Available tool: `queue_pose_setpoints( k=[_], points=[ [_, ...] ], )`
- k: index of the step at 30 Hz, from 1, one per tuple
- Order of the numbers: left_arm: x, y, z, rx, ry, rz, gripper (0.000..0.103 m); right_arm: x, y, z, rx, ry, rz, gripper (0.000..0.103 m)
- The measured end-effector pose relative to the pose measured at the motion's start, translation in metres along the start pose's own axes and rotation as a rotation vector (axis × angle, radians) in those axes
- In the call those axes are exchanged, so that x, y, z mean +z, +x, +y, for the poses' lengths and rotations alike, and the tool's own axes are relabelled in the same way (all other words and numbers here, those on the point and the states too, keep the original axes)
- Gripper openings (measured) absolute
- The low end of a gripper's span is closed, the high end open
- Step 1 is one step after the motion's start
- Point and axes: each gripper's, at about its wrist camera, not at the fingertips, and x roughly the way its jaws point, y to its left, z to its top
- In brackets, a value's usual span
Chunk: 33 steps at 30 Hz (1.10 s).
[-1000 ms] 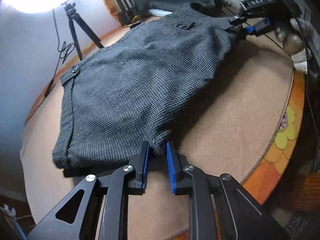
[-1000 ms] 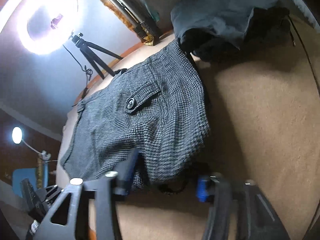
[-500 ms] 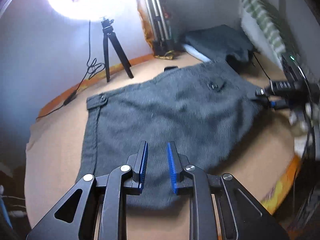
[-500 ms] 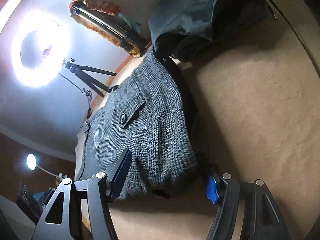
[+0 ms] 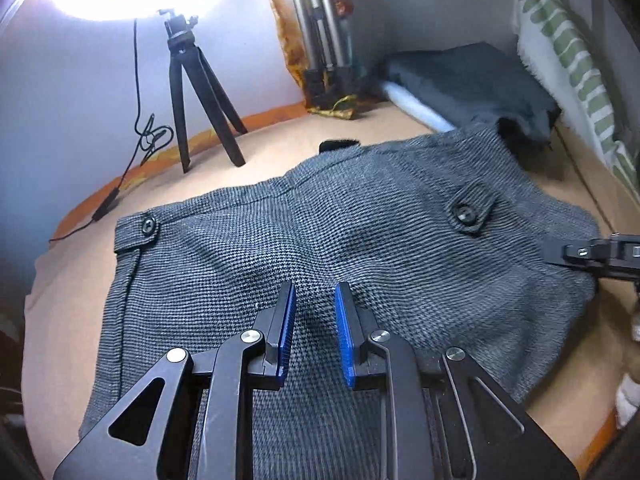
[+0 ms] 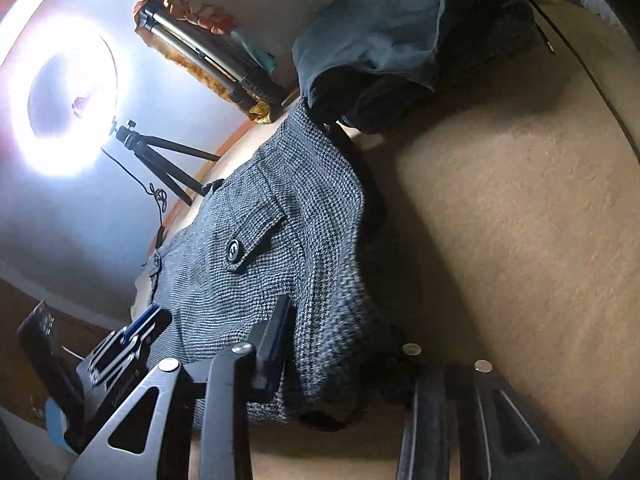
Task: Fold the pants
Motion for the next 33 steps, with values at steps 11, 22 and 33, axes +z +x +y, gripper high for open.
queue_pose_setpoints(
  k=[11,22,33],
  points=[
    [-0.008,0.017,-0.006,0.038,0.048,0.028,0.018,0.005,-0.012,0.018,-0.008,-0.116,-0.040,0.022],
    [-0.012,0.018,-0.017,0.048,0.048,0.016,0.018,0.005,-0.024,0.045,-0.040,-0.213,-0.092,0.018],
    [-0.021,-0.018,0.007,0.024,-0.039,0.022,0.022,0.016,-0.028,0.067,-0.047,-0.252,-0.127,0.016]
  ],
)
